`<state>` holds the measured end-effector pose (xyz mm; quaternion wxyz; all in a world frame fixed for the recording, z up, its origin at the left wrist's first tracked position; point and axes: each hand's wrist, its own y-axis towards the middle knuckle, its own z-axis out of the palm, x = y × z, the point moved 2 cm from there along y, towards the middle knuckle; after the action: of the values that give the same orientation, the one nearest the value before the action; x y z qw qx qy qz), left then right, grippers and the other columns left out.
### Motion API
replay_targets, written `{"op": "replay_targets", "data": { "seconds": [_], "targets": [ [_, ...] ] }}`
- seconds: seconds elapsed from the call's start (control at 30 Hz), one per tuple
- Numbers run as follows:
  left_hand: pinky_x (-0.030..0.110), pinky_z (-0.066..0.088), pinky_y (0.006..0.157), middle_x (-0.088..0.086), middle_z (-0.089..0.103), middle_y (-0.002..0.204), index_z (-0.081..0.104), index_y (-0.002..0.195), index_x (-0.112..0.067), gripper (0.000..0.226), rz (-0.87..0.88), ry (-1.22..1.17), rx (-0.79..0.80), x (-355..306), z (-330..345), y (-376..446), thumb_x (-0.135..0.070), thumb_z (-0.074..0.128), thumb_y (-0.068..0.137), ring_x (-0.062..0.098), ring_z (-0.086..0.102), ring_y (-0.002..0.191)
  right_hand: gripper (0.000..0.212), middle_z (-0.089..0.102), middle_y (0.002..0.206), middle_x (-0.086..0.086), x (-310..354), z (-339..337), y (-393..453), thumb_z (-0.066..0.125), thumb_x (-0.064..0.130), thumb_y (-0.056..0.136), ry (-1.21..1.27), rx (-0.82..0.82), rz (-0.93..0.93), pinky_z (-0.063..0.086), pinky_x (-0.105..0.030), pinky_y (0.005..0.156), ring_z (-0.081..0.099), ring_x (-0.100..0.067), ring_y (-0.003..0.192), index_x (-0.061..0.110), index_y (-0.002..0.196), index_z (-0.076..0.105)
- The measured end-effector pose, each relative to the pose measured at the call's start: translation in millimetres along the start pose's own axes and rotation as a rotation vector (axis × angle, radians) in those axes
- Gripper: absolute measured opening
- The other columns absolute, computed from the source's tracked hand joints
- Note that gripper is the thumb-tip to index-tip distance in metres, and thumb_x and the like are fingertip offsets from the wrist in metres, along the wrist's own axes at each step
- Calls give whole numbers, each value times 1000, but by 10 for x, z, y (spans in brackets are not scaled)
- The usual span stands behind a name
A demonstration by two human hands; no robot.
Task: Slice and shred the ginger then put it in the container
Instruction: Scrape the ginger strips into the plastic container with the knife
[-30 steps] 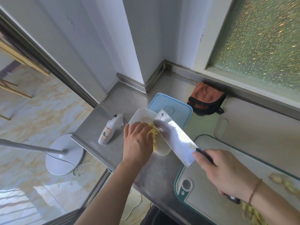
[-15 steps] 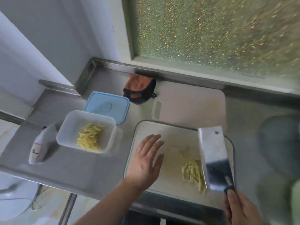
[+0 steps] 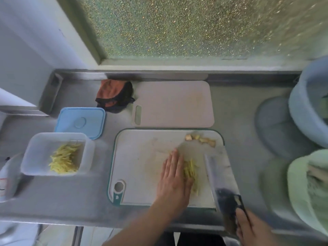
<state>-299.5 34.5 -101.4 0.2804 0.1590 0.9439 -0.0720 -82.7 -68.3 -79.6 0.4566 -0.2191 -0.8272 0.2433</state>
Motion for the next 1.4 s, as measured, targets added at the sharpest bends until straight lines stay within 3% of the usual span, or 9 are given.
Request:
{"op": "replay_targets", "data": {
  "seconds": [0.1, 0.2, 0.37, 0.53, 0.73, 0.83, 0.97, 1.17, 1.4],
  "targets": [
    [30, -8, 124, 4, -5, 169, 6, 161, -11, 71, -26, -17, 44, -117, 67, 22, -56, 8, 105, 12, -14, 155, 32, 69, 61, 3, -21, 69, 5, 52, 33, 96, -106, -20, 63, 49, -16, 64, 68, -10, 65, 52, 73, 63],
    [33, -1, 124, 7, 4, 169, 10, 160, -10, 70, -28, 5, 30, -219, 154, 54, -56, 9, 107, 22, 0, 157, 25, 65, 66, 0, 376, 231, -170, 39, 61, 87, -104, -128, 11, 47, -24, 69, 69, -23, 75, 47, 77, 57],
    [31, 2, 123, 8, 9, 168, 11, 159, -15, 61, -18, -74, -49, -317, 246, 57, -50, 15, 108, 16, -4, 155, 29, 74, 90, -13, 450, 486, -36, 50, 31, 95, -176, -123, 6, 40, -22, 70, 69, -29, 90, 19, 113, 69],
    [35, 8, 123, 12, 18, 167, 22, 156, -6, 58, -11, -50, -115, -338, 276, 46, -40, 21, 110, 22, 7, 155, 20, 60, 47, 12, 459, 572, -56, 54, 26, 95, -88, -70, 10, 42, -16, 53, 59, 1, 50, 27, 79, 66],
    [51, 21, 125, 2, 8, 170, 19, 160, -8, 60, 17, -508, -92, -273, 45, 24, -37, 32, 109, 20, 5, 157, 38, 55, 46, -10, 525, 480, -87, 49, 24, 97, 238, -30, 93, 36, -21, 37, 49, -19, 37, 8, 64, 61],
    [38, 22, 125, 7, 17, 168, 25, 155, 0, 58, 54, -643, -205, -126, -155, 31, -37, 27, 110, 24, 16, 156, 47, 46, 48, -14, 501, 471, -74, 46, 32, 97, 351, 36, 186, 32, -25, 42, 43, -21, 39, -5, 68, 53],
    [42, 23, 125, 5, 20, 168, 27, 155, -7, 50, 71, -531, -231, 206, -317, 24, -29, 32, 109, 27, 21, 155, 45, 41, 46, -12, 514, 432, -55, 45, 37, 96, 375, 80, 195, 30, -23, 40, 37, -19, 36, 6, 64, 49],
    [54, 21, 123, 6, 12, 170, 20, 159, -14, 63, 454, -23, 2, 396, -557, 3, -38, 43, 105, 30, 14, 156, 46, 40, 42, -10, 698, 320, 52, 42, 36, 98, 286, 225, 104, 30, -25, 41, 36, -17, 33, 6, 63, 46],
    [54, 19, 124, 8, 29, 164, 47, 151, -17, 56, 560, 127, -19, 364, -773, 129, -40, 58, 101, 30, 17, 155, 50, 41, 42, -10, 1240, 302, 164, 42, 49, 88, 194, 376, -4, 29, -24, 39, 37, -18, 32, 6, 63, 46]
  ]
}}
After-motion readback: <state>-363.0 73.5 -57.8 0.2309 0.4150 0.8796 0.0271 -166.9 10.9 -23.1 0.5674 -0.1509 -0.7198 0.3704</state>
